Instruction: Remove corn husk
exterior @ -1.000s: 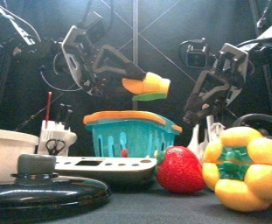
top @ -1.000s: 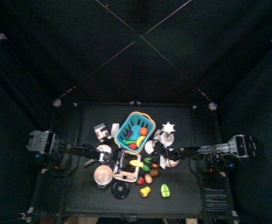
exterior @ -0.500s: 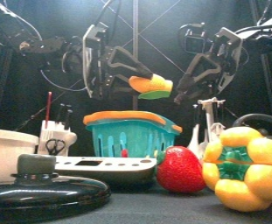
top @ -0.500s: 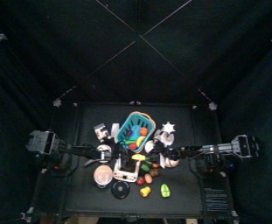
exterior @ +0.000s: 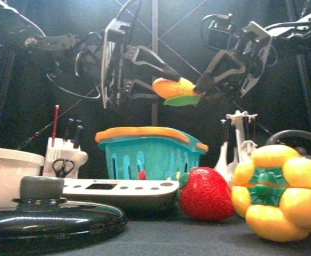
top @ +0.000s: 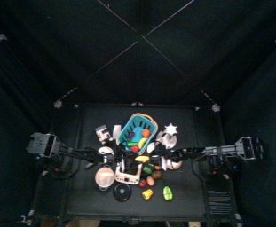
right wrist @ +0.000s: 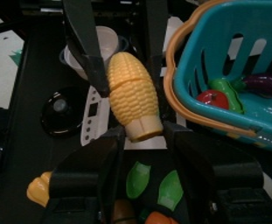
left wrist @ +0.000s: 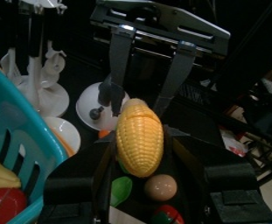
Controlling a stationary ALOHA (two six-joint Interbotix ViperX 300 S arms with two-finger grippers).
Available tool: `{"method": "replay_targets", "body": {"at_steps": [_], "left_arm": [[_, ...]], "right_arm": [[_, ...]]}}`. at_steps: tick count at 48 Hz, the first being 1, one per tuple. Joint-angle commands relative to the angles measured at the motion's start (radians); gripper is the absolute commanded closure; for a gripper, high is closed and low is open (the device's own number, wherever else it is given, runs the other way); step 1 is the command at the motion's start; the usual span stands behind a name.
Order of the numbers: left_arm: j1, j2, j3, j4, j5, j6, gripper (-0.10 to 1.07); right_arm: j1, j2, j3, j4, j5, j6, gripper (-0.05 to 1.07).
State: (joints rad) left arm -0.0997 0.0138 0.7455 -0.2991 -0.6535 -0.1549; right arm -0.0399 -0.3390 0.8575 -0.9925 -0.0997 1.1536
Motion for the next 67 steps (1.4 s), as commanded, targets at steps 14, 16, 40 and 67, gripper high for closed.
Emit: {"method": "replay_targets", "body": {"at_steps": [14, 16, 40, 67], "left_arm": [[-0.002, 0.003, -0.025, -0.018, -0.008, 0.000, 0.32], [-0.002, 0.005, -0.023, -0.020, -0.008, 0.000, 0.32], [0.025, 0.005, -0.008, 0.173, -0.008, 0.011, 0.23], [0.092, -0.035, 0.025, 0.249, -0.012, 0.025, 0.10]], "right_arm": [[0.002, -0.023, -0.029, -0.017, -0.009, -0.002, 0.27], [0.003, -0.023, -0.029, -0.017, -0.012, -0.002, 0.30], [0.003, -0.028, -0.011, 0.008, -0.080, 0.000, 0.51], [0.003, -0.034, 0.015, 0.048, -0.084, 0.006, 0.51]]}}
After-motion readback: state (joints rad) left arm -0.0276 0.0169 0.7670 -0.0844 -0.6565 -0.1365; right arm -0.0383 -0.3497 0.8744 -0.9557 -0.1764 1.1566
